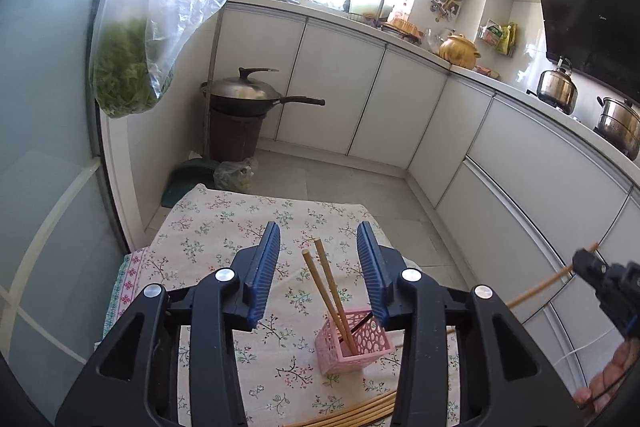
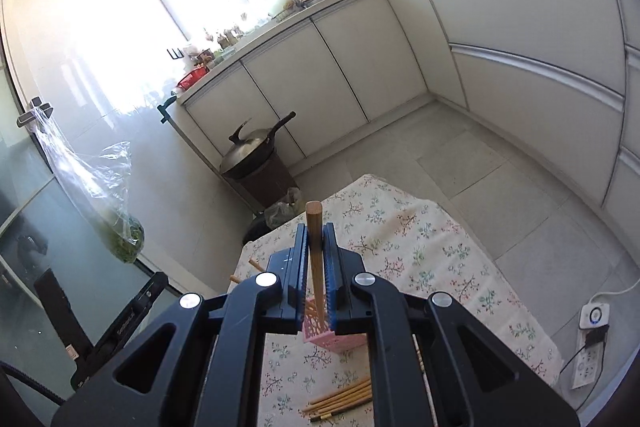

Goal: Organize utensils
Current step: 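Insert the wooden chopstick into the pink holder and open the left tool, then insert the wooden chopstick into the pink holder and open the right tool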

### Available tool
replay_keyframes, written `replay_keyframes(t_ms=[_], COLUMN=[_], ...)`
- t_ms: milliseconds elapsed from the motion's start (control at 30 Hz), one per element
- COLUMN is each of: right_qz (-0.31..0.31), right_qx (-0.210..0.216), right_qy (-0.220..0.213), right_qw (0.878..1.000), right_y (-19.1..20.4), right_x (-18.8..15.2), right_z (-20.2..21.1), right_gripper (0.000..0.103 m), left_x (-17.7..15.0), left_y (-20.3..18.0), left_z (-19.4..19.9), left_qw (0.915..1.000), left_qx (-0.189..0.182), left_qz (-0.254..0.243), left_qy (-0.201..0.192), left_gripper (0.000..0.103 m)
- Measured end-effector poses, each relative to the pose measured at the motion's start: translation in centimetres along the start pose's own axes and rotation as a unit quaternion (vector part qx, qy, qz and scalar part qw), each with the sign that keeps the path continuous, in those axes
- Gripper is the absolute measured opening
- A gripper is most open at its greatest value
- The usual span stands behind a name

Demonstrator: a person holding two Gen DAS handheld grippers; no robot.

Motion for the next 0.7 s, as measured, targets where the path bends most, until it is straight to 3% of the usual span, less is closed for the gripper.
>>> replay_keyframes(t_ms=[267,433,700], right_qz=[0.017,0.018,0.072], right_qx=[-0.027,-0.012,-0.022], right_qy=[0.015,0.037,0.017], right_qw=[0.999,0.999,0.997], right_y=[0.8,1.1,3.0], right_x=[-0.2,-1.7,-2.6], right_z=[-5.0,-7.7,-5.1], right_gripper=[0.008,0.011,0.012], left_x=[0.1,-0.4,-1.6], left_y=[0.7,0.1,-2.5], left_z=[-0.3,-0.9,-0.3], left_qw=[0.9999,0.9997,0.9974], left_qx=[0.000,0.003,0.015], left_qz=[0.006,-0.010,-0.071], left_qy=[0.009,0.022,0.007], left_gripper=[0.044,0.046,0.058])
Point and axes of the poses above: each gripper's, at about its wrist camera, not at the fingertips, and z roughly against the way its jaws point, y to its left, x to its top, the point moved 3 cm from there along -z, roughly the way its jaws point, and after that the axes turned 4 degrees about z, right-handed, at the moved point
